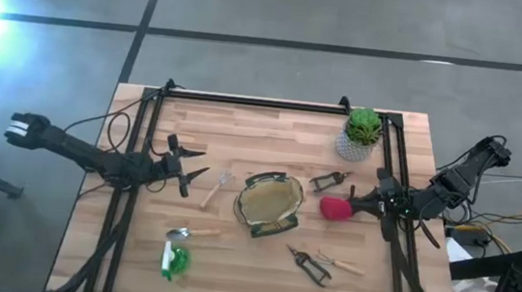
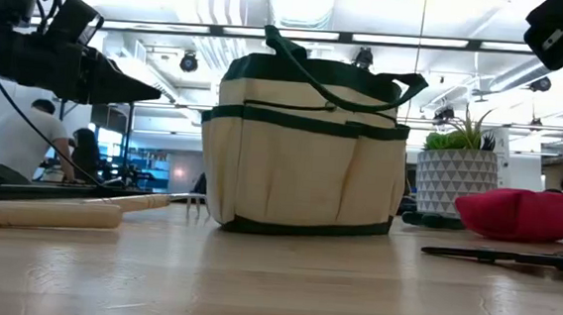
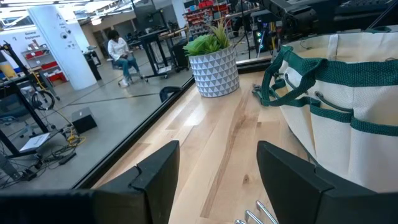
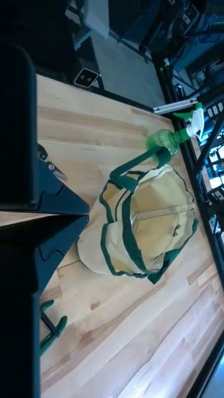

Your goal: Pick & Place Garden tools in Gardening bag

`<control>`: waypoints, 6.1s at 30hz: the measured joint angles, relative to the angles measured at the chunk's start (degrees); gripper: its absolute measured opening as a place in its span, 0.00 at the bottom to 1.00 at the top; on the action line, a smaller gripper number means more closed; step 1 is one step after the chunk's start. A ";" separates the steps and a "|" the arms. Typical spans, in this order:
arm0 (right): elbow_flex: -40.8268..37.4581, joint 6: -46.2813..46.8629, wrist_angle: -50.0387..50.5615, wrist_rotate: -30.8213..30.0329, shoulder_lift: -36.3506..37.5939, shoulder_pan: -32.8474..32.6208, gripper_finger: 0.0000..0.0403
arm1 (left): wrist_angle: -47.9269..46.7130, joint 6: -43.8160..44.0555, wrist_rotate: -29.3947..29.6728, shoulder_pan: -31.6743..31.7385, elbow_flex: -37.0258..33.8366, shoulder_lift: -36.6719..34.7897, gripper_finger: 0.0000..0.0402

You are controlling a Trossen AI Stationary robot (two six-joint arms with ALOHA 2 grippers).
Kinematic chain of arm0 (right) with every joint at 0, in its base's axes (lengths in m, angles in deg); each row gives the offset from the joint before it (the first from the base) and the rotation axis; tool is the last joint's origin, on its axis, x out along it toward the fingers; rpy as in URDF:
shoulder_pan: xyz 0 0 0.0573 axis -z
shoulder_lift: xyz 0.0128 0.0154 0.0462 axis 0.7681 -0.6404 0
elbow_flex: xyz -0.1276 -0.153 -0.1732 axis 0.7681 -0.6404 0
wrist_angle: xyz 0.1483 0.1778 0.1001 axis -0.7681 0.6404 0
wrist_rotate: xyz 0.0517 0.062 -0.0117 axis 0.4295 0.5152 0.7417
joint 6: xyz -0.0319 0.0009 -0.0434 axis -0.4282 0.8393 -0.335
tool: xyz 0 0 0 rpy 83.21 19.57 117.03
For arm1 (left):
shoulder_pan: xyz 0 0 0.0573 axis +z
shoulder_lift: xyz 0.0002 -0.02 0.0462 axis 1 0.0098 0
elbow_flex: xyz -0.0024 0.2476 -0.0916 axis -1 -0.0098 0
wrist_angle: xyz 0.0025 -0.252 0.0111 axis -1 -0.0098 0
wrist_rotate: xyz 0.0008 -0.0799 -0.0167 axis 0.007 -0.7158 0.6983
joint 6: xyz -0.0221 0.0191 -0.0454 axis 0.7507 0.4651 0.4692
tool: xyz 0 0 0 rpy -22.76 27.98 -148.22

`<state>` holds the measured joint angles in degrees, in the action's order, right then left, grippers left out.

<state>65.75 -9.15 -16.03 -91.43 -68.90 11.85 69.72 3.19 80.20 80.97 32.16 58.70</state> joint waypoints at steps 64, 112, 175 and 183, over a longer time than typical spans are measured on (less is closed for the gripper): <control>0.00 -2.79 -0.06 0.26 0.01 -0.01 0.02 | -0.01 0.00 -0.02 0.00 0.00 -0.01 0.54; 3.55 -59.30 -42.18 -34.79 -10.48 2.40 0.02 | -0.45 0.00 0.00 -0.02 -0.02 0.01 0.54; 23.97 -44.29 18.81 11.68 -29.17 48.58 0.36 | -1.15 -0.02 -0.02 -0.02 0.00 0.01 0.54; 23.50 -42.94 17.55 9.48 -30.07 51.70 0.31 | -1.15 -0.01 -0.01 0.00 0.00 0.00 0.54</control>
<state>89.25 -52.08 1.53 -81.96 -98.97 63.55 68.57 3.19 80.19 80.97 32.16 58.70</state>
